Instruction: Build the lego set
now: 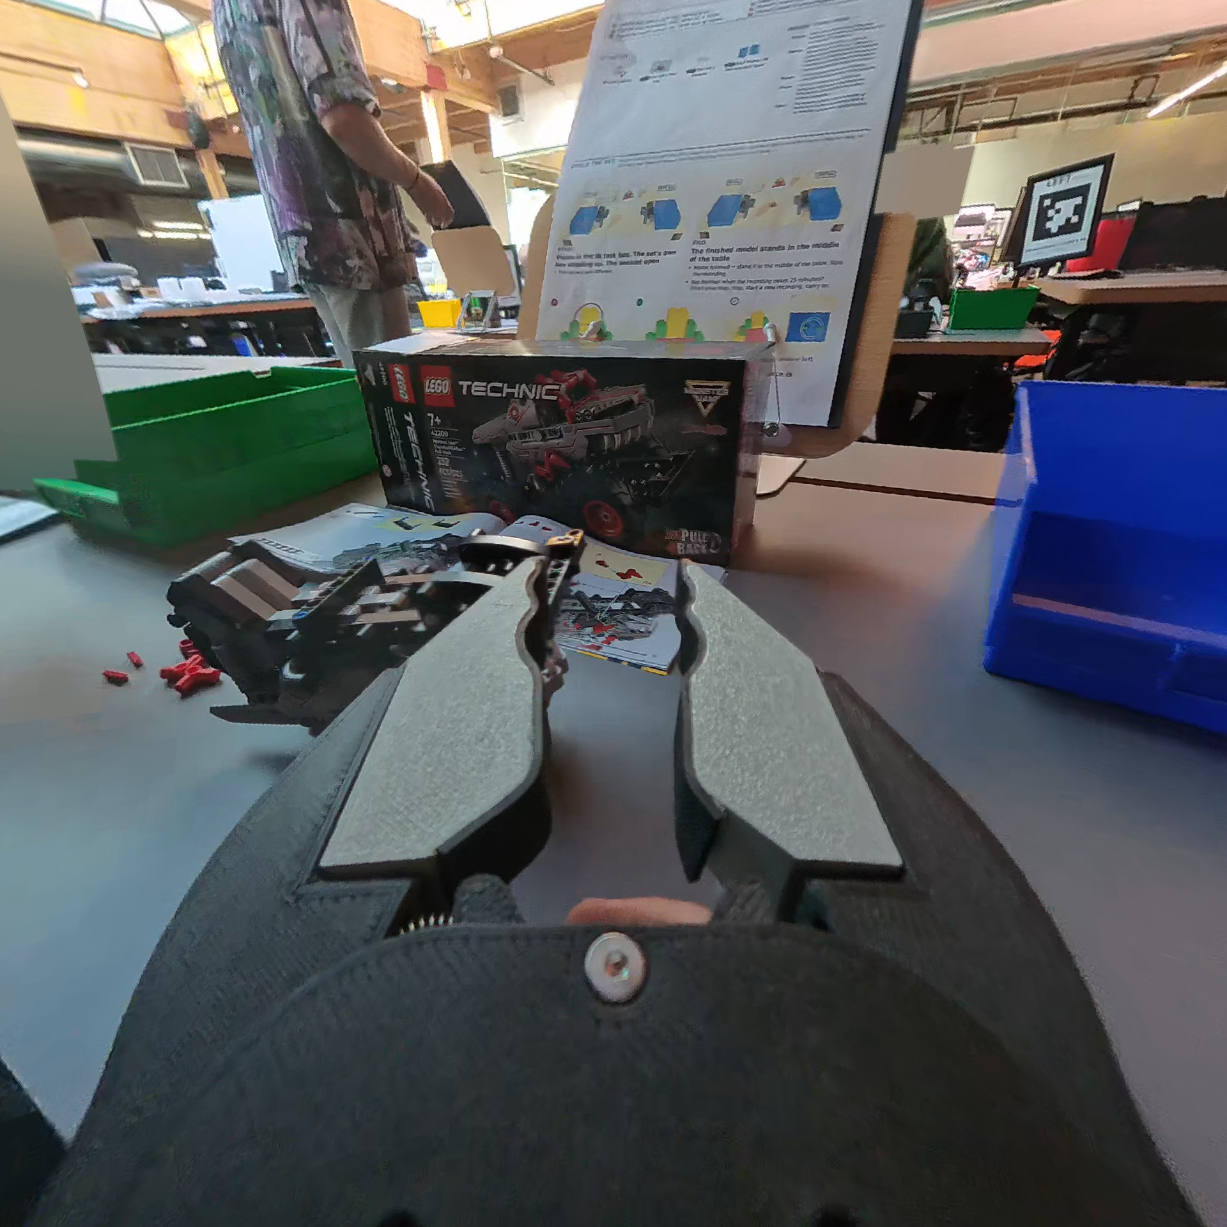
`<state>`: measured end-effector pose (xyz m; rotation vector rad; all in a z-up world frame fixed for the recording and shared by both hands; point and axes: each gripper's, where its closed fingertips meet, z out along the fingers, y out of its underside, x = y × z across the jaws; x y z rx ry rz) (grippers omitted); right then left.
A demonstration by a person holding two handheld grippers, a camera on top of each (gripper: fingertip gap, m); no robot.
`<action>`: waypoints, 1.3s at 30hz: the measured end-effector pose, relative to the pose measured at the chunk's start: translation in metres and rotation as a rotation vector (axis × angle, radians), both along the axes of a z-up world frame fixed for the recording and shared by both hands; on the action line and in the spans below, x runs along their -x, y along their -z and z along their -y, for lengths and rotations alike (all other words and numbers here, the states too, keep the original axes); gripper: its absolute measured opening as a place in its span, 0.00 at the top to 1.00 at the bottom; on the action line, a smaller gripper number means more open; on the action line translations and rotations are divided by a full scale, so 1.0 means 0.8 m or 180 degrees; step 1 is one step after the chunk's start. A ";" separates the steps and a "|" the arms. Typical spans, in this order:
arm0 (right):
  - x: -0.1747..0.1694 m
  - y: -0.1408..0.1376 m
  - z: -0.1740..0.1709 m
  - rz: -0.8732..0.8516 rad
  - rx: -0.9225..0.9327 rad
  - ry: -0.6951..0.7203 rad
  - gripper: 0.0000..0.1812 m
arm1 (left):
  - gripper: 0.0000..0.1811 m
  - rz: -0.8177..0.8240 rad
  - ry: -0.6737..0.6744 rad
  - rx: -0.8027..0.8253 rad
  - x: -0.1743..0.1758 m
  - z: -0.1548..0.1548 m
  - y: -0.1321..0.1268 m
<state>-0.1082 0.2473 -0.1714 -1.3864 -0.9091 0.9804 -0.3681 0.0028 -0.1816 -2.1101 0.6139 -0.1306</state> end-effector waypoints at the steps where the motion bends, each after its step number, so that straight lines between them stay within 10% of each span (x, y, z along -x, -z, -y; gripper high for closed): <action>1: -0.006 0.002 -0.010 0.0020 0.0032 0.0068 0.81 | 0.76 -0.0050 -0.0197 -0.0134 0.026 0.011 -0.016; 9: -0.058 0.029 -0.108 0.0372 0.0276 0.0810 0.78 | 0.82 -0.0635 -0.1941 -0.0144 0.247 0.076 -0.047; 27: -0.075 0.064 -0.187 0.0873 0.0539 0.1437 0.73 | 0.86 -0.0229 -0.0611 0.0919 0.237 0.007 0.051; 39: -0.079 0.063 -0.198 0.0784 0.0614 0.1449 0.72 | 0.87 -0.0305 -0.1151 0.0679 0.281 -0.007 0.049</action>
